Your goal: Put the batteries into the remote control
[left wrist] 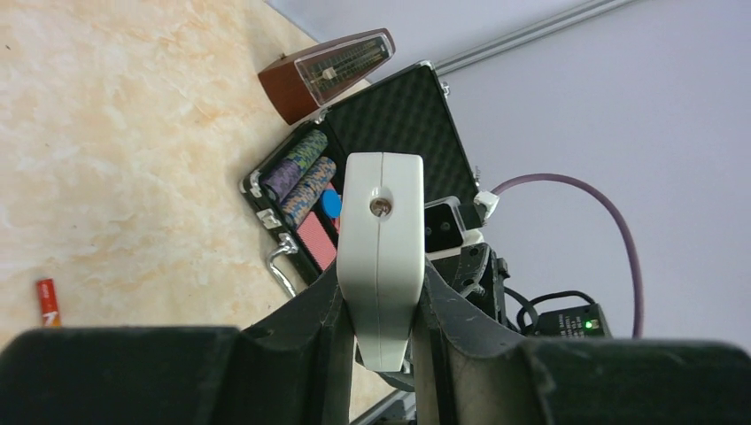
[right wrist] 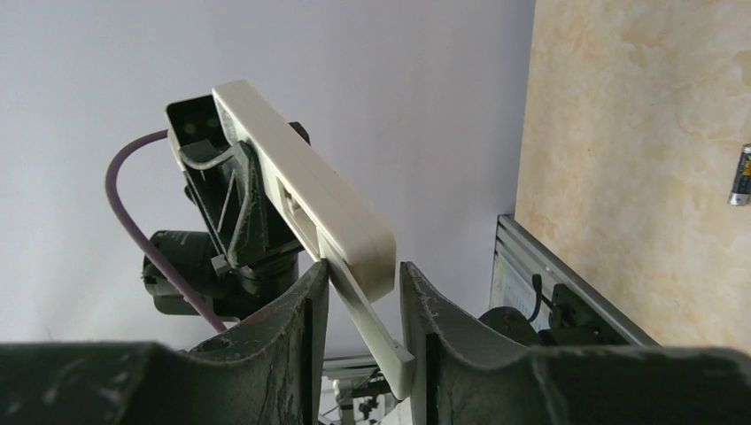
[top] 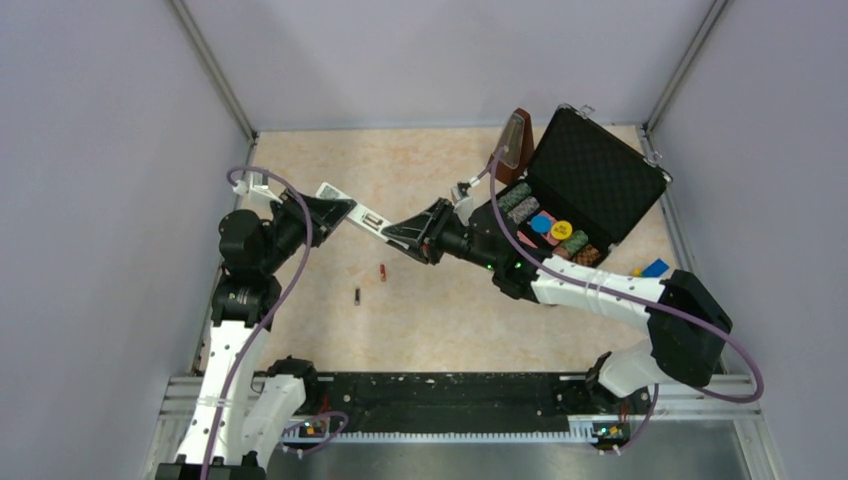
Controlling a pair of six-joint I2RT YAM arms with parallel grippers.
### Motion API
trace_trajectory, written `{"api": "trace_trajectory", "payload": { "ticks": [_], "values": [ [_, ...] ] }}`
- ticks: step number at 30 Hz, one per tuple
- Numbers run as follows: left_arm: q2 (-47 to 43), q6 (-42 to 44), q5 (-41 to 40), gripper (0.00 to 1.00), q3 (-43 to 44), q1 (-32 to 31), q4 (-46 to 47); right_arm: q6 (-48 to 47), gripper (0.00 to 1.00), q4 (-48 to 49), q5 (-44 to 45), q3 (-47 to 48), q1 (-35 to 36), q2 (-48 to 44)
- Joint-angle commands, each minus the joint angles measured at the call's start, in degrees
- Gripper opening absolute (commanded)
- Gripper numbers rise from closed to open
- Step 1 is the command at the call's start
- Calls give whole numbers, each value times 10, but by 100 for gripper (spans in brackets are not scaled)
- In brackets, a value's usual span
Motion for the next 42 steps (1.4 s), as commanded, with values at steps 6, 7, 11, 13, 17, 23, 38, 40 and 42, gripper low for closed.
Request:
{"api": "trace_trajectory", "payload": {
  "ticks": [6, 7, 11, 13, 17, 23, 38, 40, 42],
  "values": [
    [-14, 76, 3, 0, 14, 1, 25, -46, 19, -63, 3, -4, -5, -27],
    [-14, 81, 1, 0, 14, 1, 22, -51, 15, -63, 2, -3, -4, -27],
    [-13, 98, -10, 0, 12, 1, 2, -71, 1, -60, -3, 3, -6, -32],
    [-14, 107, -27, 0, 12, 1, -16, -81, 0, -58, -3, 1, -6, -40],
    [-15, 133, -112, 0, 18, 1, -95, -117, 0, -95, 11, -5, -9, -66],
    [-19, 163, -132, 0, 7, 1, -117, -202, 0, -199, 42, -57, -17, -95],
    [-42, 166, -98, 0, -31, 1, -91, -271, 5, -232, 6, -112, -29, 50],
    [-43, 163, -97, 0, -34, 1, -91, -262, 6, -231, 17, -115, -29, 64],
    [-42, 161, -96, 0, -36, 1, -89, -256, 7, -229, 29, -115, -29, 74]
  ]
}}
